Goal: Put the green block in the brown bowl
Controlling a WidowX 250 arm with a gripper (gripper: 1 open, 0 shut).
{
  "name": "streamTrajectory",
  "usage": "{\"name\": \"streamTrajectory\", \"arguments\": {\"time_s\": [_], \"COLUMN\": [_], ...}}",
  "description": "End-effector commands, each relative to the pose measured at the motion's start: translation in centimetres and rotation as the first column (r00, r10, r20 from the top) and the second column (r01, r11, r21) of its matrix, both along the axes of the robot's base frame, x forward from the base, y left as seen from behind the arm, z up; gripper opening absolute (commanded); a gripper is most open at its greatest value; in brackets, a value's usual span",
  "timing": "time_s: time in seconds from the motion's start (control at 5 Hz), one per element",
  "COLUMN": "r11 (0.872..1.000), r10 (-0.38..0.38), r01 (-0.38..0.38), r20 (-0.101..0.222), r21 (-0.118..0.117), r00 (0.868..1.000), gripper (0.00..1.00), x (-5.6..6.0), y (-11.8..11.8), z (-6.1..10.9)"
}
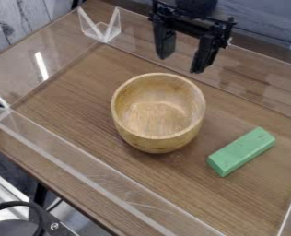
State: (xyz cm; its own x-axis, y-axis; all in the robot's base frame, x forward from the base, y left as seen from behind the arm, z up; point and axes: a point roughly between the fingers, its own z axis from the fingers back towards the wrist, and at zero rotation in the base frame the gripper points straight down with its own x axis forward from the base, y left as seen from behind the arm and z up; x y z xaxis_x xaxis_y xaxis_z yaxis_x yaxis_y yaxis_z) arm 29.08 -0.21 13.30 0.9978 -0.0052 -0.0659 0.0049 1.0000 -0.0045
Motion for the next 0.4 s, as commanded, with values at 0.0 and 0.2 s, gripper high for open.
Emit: {"name": "streamTrajectory", "arguments": {"time_s": [0.0, 0.2], "r11": [0.998, 0.986], "r10": [-0.059, -0.164], "r01": [0.059, 0.163], "r20": [-0.012, -0.016], "r21": [-0.007, -0.020], "r00": [0.998, 0.986], "gripper": [1.00, 1.00], "x": [-0.7, -1.9], "y": [-1.3, -3.2], "z": [-0.3, -0.7]}}
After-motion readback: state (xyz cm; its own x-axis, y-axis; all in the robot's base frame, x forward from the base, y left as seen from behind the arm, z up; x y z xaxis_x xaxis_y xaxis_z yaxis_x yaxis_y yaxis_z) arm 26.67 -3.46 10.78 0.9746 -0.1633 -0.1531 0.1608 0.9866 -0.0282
